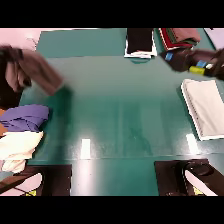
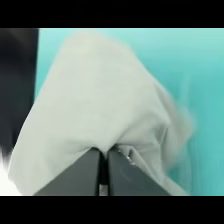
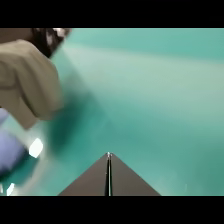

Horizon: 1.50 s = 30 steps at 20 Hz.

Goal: Fold the shirts.

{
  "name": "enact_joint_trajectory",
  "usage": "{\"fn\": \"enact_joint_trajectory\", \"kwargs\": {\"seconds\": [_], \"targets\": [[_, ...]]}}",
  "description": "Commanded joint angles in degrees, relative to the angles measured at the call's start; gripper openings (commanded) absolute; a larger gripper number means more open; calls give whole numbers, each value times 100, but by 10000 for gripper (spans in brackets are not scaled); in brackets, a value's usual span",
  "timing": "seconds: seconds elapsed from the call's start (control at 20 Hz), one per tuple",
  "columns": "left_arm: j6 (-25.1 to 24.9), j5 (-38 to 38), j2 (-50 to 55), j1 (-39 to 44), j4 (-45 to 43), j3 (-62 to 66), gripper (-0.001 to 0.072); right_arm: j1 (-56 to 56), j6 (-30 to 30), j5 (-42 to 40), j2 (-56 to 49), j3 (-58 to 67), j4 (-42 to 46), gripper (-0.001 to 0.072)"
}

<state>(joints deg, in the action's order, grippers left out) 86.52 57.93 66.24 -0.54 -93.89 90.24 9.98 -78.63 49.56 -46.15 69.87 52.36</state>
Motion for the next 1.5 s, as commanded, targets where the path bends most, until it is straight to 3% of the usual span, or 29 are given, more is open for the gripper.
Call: {"fn": "enact_joint_trajectory", "kwargs": {"seconds": [0.0, 0.3, 0.5, 0.55, 0.6, 0.65, 0.8, 1.0, 1.25, 1.45], "targets": [[-341, 177, -741, 1001, 24, 802, 24, -282, 2, 17, -2, 715, 17, 13], [-820, 872, -227, 3381, 190, 675, 25, -1045, 2, 426, 0, 1305, 9, 13], [-1344, 629, 874, 4664, 1209, 546, 28, -1266, 0, 868, -20, 1300, 11, 13], [-1443, 433, 1163, 4870, 1469, 546, 208, -1281, 0, 935, -28, 1300, 11, 14], [-1416, 234, 1381, 4975, 1703, 546, 537, -1281, 0, 970, -28, 1298, 15, 13], [-1279, 101, 1526, 4983, 1825, 546, 592, -1279, 0, 975, -28, 1300, 15, 14], [-835, 262, 1480, 4450, 1620, 549, 593, -1281, 2, 1137, -31, 1298, 22, 14], [-345, 1106, 1204, 2691, 1661, 520, 594, -1292, 0, 1928, -111, 1154, 271, 14], [-345, 1362, 1132, 1093, 2168, -450, 594, -1292, -59, 2251, -9, -177, 684, 14], [-562, 1084, 1132, 925, 2391, -1681, 593, -1797, -387, 2350, -11, -1318, 1211, 14]]}}
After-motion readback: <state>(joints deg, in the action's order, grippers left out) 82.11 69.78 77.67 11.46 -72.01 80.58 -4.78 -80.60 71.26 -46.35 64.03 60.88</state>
